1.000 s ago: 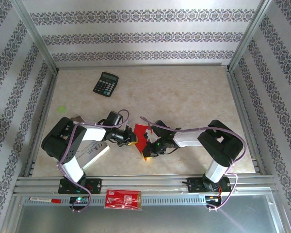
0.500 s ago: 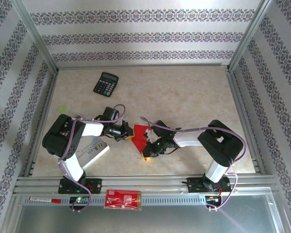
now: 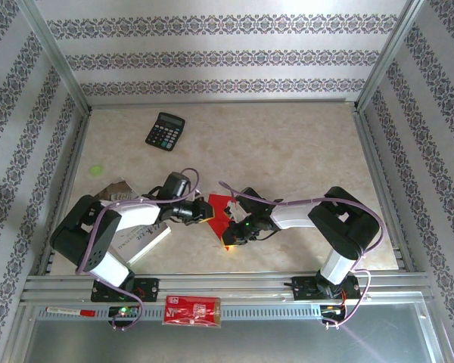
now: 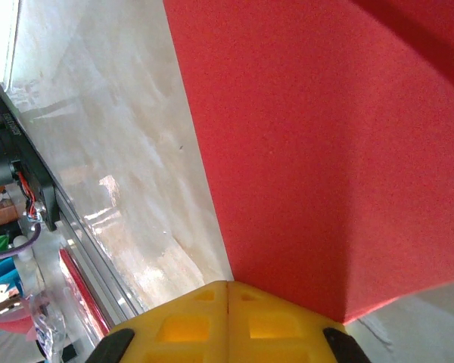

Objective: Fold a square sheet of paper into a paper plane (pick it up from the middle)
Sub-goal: Third fold the triangle at the center of the table.

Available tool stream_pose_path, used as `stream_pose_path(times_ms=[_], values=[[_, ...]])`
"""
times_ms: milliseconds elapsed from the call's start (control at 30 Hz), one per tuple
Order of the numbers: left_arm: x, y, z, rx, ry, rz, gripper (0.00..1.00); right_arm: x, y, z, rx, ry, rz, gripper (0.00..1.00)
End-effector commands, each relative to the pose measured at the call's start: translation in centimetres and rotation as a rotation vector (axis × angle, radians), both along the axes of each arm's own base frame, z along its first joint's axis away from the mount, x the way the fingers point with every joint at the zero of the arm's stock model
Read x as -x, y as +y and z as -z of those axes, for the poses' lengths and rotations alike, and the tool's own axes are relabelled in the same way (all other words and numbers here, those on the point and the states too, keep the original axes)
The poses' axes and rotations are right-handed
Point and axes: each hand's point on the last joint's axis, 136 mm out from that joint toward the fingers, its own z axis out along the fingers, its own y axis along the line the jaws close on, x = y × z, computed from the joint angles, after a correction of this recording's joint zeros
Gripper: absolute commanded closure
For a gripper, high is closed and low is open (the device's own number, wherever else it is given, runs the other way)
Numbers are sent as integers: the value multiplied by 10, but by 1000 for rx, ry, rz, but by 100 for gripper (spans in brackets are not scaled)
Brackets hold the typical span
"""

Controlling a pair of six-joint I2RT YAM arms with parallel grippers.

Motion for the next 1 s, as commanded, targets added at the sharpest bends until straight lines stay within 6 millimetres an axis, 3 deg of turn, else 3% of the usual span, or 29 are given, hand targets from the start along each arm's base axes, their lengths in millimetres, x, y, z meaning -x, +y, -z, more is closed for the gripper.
stream_pose_path(times_ms=[0, 100, 267, 567, 767, 867, 967], values=[[5, -12, 8, 9, 19, 10, 89, 20, -68, 65, 352, 63, 57, 100], [10, -11, 20, -14, 46, 11, 89, 19, -67, 64, 350, 62, 57, 100], [7, 8, 39, -74, 76, -19, 93, 20, -69, 64, 356, 63, 56, 100], [-14, 41, 47, -96, 80, -76, 93, 22, -73, 65, 365, 70, 53, 100], [-33, 52, 19, -48, 15, -119, 87, 24, -70, 57, 337, 52, 18, 100], [-29, 51, 5, -19, -2, -115, 80, 21, -66, 44, 286, 28, 0, 100], [-18, 52, 0, -1, -1, -115, 73, 13, -48, 17, 170, -11, 1, 100]])
